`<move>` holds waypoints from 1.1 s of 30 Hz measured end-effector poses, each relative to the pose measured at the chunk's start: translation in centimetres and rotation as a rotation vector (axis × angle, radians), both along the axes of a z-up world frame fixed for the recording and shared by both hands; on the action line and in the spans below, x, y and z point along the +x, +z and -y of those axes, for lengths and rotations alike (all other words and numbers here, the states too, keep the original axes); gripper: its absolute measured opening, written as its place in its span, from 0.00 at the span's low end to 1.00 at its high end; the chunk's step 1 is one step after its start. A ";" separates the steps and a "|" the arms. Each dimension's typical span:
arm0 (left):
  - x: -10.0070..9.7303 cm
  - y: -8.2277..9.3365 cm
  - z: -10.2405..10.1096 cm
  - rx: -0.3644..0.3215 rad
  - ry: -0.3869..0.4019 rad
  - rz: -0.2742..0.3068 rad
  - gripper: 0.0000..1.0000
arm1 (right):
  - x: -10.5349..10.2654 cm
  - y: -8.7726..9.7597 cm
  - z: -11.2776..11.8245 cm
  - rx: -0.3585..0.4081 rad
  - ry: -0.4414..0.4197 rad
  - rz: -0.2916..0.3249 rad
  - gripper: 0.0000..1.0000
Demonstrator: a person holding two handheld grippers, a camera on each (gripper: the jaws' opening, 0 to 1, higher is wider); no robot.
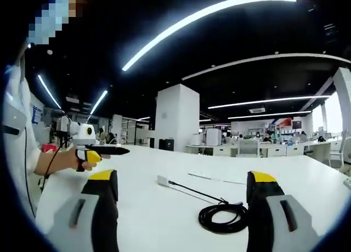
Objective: Plug the desk Type‑C cable into the charger adapter.
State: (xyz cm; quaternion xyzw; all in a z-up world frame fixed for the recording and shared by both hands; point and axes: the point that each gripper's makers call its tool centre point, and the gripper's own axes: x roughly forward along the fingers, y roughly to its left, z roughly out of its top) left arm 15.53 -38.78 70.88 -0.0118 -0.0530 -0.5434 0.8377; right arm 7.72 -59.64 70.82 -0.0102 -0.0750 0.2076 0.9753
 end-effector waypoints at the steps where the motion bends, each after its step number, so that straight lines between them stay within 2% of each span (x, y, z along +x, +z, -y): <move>1: 0.0 0.0 0.0 0.000 0.002 0.002 0.90 | 0.0 0.0 0.0 -0.001 -0.001 0.000 1.00; 5: -0.1 0.1 -0.4 -0.014 0.003 -0.005 0.91 | -0.5 -0.2 0.1 -0.007 -0.003 0.003 1.00; 8: -0.2 0.5 -1.1 -0.049 0.015 0.001 0.91 | -1.1 0.1 0.2 -0.014 -0.017 0.033 1.00; 14: -0.2 0.7 -1.8 -0.072 0.022 0.002 0.96 | -1.5 0.0 0.4 0.019 -0.007 0.036 1.00; 19: -0.3 0.2 -2.3 -0.059 0.035 0.018 0.97 | -2.1 -0.3 0.4 0.043 -0.005 0.033 1.00; 23: -0.3 -0.4 -2.6 -0.053 0.040 0.006 0.94 | -2.6 -0.3 0.1 0.042 0.010 0.050 1.00; 28: -0.5 -0.7 -2.8 -0.056 0.043 0.010 1.00 | -3.1 0.2 -0.3 0.050 0.032 0.071 1.00; 33: -0.5 -0.7 -3.0 -0.061 0.049 0.009 1.00 | -3.5 0.3 -0.2 0.058 0.041 0.078 1.00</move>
